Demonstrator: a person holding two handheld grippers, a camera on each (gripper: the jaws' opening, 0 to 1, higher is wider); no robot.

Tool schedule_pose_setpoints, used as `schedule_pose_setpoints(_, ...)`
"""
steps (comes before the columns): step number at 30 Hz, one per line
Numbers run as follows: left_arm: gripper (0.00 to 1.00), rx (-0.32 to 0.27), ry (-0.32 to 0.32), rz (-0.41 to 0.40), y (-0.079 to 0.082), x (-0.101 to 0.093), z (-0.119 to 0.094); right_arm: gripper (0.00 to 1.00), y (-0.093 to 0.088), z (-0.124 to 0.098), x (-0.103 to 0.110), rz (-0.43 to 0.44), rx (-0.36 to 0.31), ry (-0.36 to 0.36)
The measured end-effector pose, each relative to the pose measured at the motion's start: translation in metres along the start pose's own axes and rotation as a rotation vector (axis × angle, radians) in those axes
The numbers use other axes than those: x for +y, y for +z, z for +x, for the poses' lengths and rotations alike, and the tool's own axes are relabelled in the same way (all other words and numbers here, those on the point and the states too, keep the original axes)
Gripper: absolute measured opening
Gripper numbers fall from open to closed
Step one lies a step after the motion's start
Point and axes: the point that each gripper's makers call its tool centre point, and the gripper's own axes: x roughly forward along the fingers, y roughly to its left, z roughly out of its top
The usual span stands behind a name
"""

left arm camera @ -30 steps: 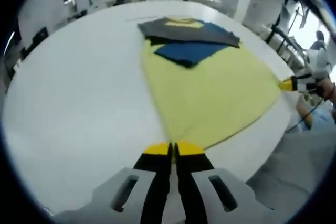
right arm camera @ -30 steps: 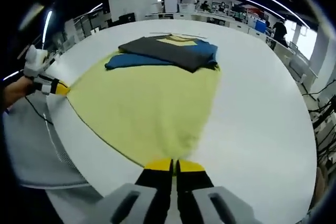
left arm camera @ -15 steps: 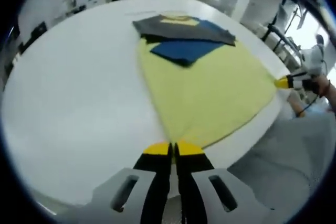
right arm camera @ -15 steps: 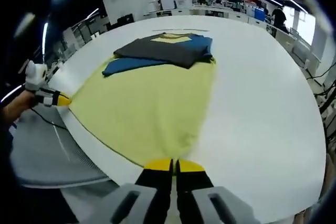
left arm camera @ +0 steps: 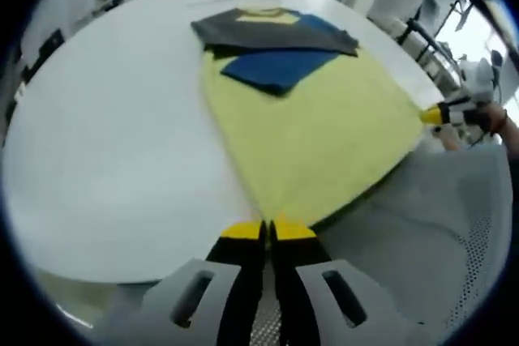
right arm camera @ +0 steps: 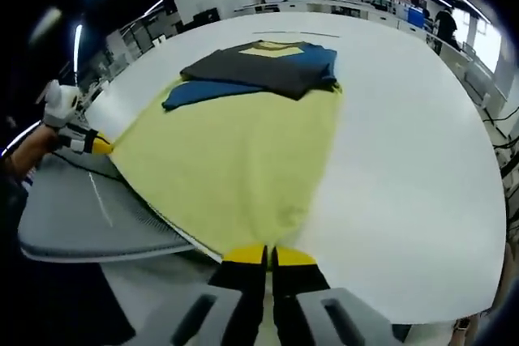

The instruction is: Fold the garment on the visible template until the final outline fits inside the template.

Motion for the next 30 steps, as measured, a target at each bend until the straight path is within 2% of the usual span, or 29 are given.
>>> schedule_pose_setpoints(5, 0.0, 0.022, -0.007, -0.014, -0.007, -0.003, -0.004, 0.0, -0.007, -0.003, 0.005, -0.013, 0.024, 0.019)
schedule_pose_setpoints(9, 0.0, 0.04, -0.022, 0.006, -0.013, -0.003, -0.005, 0.0, -0.013, -0.005, 0.008, -0.027, 0.064, 0.029)
schedule_pose_setpoints(13, 0.0, 0.043, -0.025, 0.005, -0.012, -0.003, -0.01, 0.0, -0.012, -0.007, 0.01, -0.058, 0.081, 0.022)
schedule_pose_setpoints(16, 0.0, 0.033, -0.024, -0.001, -0.006, -0.002, -0.015, 0.0, -0.006, -0.011, 0.008, -0.059, 0.073, 0.014)
schedule_pose_setpoints(19, 0.0, 0.022, -0.011, 0.026, 0.003, 0.0, -0.019, 0.0, 0.003, -0.015, 0.007, -0.058, 0.055, 0.012)
schedule_pose_setpoints(23, 0.0, -0.016, 0.004, 0.043, 0.022, 0.003, -0.029, 0.0, 0.027, -0.023, 0.001, -0.071, -0.012, -0.02)
schedule_pose_setpoints(25, 0.0, -0.066, 0.01, 0.011, 0.035, 0.009, -0.032, 0.0, 0.038, -0.027, 0.0, -0.066, -0.034, -0.026)
schedule_pose_setpoints(30, 0.0, -0.097, 0.014, 0.012, 0.058, 0.013, -0.04, 0.0, 0.061, -0.035, -0.004, -0.084, -0.075, -0.044)
